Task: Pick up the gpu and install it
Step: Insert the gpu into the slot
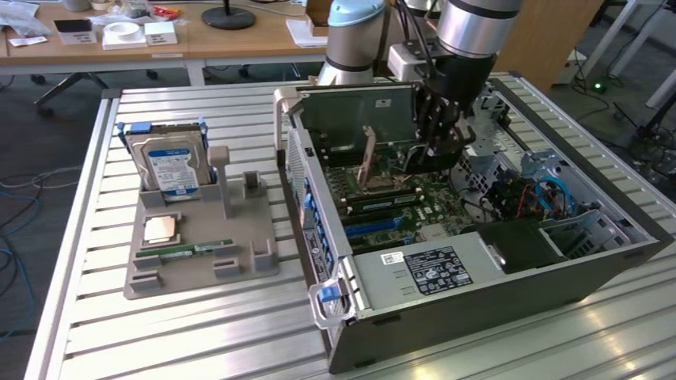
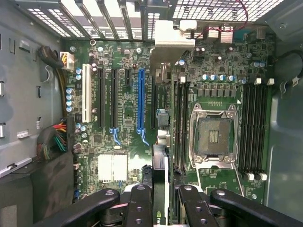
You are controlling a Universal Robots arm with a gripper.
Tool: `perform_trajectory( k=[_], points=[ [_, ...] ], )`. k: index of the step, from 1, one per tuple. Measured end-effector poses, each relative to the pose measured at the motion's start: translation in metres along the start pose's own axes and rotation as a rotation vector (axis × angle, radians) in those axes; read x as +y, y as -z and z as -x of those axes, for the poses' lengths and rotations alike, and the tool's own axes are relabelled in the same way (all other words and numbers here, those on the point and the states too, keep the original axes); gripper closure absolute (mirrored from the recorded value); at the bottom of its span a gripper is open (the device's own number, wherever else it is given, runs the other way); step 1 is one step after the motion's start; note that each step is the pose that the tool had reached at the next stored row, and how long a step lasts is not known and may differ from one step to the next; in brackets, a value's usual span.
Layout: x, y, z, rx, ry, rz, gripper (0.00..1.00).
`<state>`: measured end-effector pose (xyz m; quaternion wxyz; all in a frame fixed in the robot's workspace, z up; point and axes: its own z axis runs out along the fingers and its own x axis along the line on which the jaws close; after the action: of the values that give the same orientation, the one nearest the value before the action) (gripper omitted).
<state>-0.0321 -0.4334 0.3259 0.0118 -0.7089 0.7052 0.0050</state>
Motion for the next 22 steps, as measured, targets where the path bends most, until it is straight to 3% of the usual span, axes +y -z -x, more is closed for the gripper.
perform_trajectory(
  k=[22],
  points=[
    [0.0008,-0.0061,-0.0001,-0.0003,0.0,-0.0001,0.74]
  ],
)
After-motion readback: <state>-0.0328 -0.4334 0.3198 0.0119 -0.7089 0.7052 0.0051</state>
